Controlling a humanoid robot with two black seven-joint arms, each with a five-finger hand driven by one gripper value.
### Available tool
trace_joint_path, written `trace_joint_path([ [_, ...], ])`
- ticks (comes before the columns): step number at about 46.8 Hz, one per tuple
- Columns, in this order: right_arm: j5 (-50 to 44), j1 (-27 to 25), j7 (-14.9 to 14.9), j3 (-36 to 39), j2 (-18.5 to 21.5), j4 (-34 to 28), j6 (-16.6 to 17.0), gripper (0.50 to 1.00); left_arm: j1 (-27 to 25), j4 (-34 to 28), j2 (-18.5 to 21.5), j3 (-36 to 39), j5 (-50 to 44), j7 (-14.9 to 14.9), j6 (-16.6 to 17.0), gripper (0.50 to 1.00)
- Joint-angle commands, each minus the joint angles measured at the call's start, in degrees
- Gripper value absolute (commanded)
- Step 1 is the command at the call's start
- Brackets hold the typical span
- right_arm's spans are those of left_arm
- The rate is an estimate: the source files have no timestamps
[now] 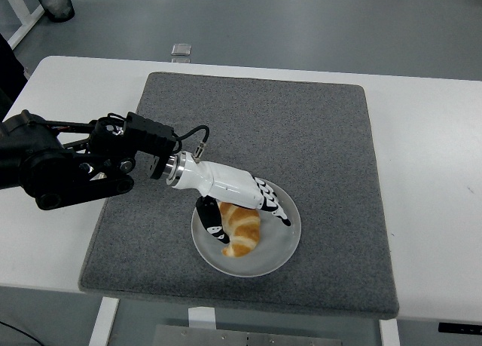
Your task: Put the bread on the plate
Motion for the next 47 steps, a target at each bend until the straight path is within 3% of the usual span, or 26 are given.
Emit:
trace_joint_path([
  [1, 0.00, 0.00, 0.00, 0.00, 0.00, 0.00, 0.00, 0.952, -0.44, -0.02, -0.08, -0.46, -2.20, -0.03, 0.00, 0.992],
  [11, 0.00, 0.00, 0.00, 0.00, 0.00, 0.00, 0.00, 0.952, -1.67, -0.11, 0.18, -8.09, -10.46, -0.03, -1.31, 0.994],
  [16, 0.00, 0.00, 0.00, 0.00, 0.00, 0.00, 0.00, 0.952, -2.64, 0.51, 0.36, -12.40, -17.75, 0.06, -4.29, 0.994],
  [25, 0.00, 0.00, 0.00, 0.00, 0.00, 0.00, 0.00, 0.952, -3.17, 6.83, 0.18, -17.60, -36.99, 0.67, -8.08, 1.000],
  [37, 0.00, 0.00, 0.00, 0.00, 0.00, 0.00, 0.00, 0.952, -3.26, 16.06, 0.53, -17.95, -62.83, 1.20, -8.61, 1.000],
  [41, 0.00, 0.00, 0.00, 0.00, 0.00, 0.00, 0.00, 0.952, -3.17, 18.96, 0.53, -18.04, -69.34, 2.86, -8.52, 1.000],
  [47, 0.00, 0.00, 0.00, 0.00, 0.00, 0.00, 0.00, 0.952, -2.73, 22.65, 0.53, -18.13, -78.92, 8.92, -8.17, 1.000],
])
